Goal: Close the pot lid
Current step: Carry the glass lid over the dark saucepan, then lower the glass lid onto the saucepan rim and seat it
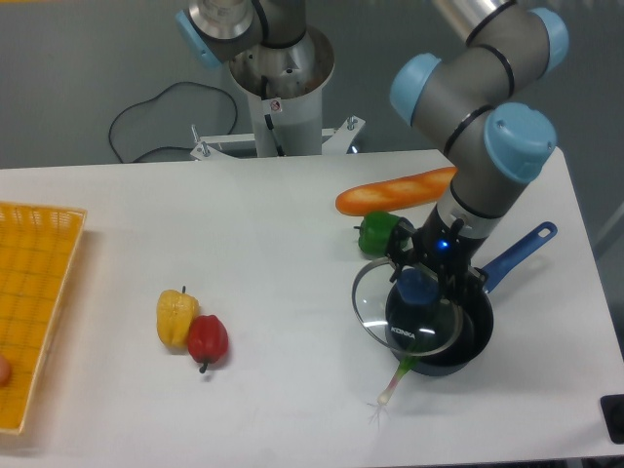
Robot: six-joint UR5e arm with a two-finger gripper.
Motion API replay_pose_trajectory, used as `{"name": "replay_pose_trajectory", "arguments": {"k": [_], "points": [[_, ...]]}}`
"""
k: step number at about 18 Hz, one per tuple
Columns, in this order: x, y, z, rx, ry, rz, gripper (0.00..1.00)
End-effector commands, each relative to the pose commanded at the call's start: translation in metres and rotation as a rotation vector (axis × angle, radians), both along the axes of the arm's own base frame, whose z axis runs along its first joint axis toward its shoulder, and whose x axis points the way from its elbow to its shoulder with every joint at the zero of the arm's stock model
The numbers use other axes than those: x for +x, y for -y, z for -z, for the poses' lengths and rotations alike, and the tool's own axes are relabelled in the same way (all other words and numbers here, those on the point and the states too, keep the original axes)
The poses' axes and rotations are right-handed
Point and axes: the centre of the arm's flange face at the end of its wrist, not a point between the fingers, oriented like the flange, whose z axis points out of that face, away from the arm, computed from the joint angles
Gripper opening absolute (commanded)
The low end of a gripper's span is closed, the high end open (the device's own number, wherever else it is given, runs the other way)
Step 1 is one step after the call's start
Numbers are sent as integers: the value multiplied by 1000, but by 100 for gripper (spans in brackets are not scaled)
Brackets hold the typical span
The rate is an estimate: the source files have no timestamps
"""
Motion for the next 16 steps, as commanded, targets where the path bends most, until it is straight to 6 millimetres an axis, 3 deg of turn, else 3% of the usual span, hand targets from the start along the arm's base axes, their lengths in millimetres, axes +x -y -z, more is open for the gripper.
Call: {"name": "replay_pose_trajectory", "arguments": {"k": [16], "points": [[-7,6,22,-13,19,12,47]]}}
